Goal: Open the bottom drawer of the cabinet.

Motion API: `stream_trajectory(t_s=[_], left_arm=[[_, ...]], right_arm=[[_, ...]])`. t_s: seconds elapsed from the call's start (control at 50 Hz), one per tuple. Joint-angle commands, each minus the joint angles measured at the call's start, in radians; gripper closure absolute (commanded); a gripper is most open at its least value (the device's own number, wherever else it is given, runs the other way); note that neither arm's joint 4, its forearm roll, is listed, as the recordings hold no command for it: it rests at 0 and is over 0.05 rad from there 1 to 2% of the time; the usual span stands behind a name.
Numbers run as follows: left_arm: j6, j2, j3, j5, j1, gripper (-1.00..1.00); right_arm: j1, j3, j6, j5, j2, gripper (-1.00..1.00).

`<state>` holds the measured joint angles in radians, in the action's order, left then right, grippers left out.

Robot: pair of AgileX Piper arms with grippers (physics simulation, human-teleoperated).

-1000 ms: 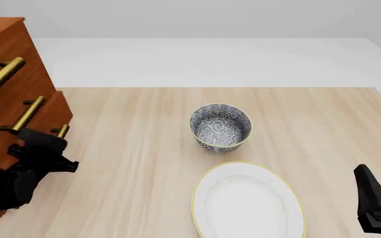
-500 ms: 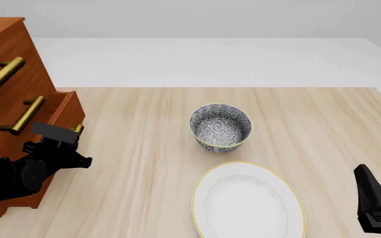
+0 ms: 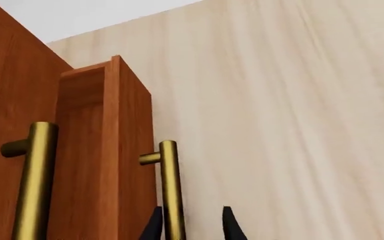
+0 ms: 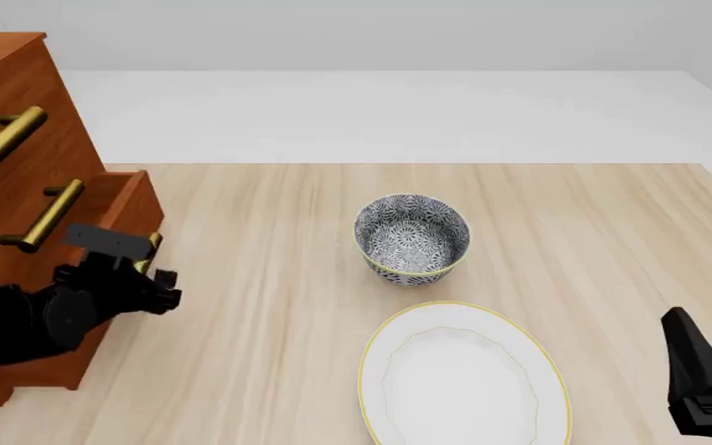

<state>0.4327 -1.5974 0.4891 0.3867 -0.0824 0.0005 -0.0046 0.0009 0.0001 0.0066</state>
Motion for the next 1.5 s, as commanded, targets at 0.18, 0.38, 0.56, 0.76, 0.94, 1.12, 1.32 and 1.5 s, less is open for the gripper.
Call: stream_trajectory(t_s=[0.18,0.38,0.56,0.76,0.94,1.12,1.32,1.5], left_arm=[[-0.118,0.247,0.02,-0.234,-0.131,-1.0],[-0.161,0.39,0.077,-0.381,-0.191,-1.0],[-0.205,0.484,0.097,-0.464,-0.216,-1.0],[-0.314,0.608,0.099,-0.542,-0.219,-1.0],[-0.386,0.709,0.113,-0.631,-0.212,-1.0],[-0.495,0.817,0.127,-0.71,-0.183,-1.0],[-0.545,0.888,0.142,-0.76,-0.092,-1.0],[-0.573,0.931,0.105,-0.765,0.054,-1.0]], right_arm=[[0.0,0.0,0.0,0.0,0.0,-1.0],[0.0,0.0,0.0,0.0,0.0,-1.0],[0.0,0.0,0.0,0.0,0.0,-1.0],[0.0,0.0,0.0,0.0,0.0,-1.0],[0.0,0.0,0.0,0.0,0.0,-1.0],[0.0,0.0,0.0,0.0,0.0,-1.0],[0.0,0.0,0.0,0.0,0.0,-1.0],[0.0,0.0,0.0,0.0,0.0,-1.0]])
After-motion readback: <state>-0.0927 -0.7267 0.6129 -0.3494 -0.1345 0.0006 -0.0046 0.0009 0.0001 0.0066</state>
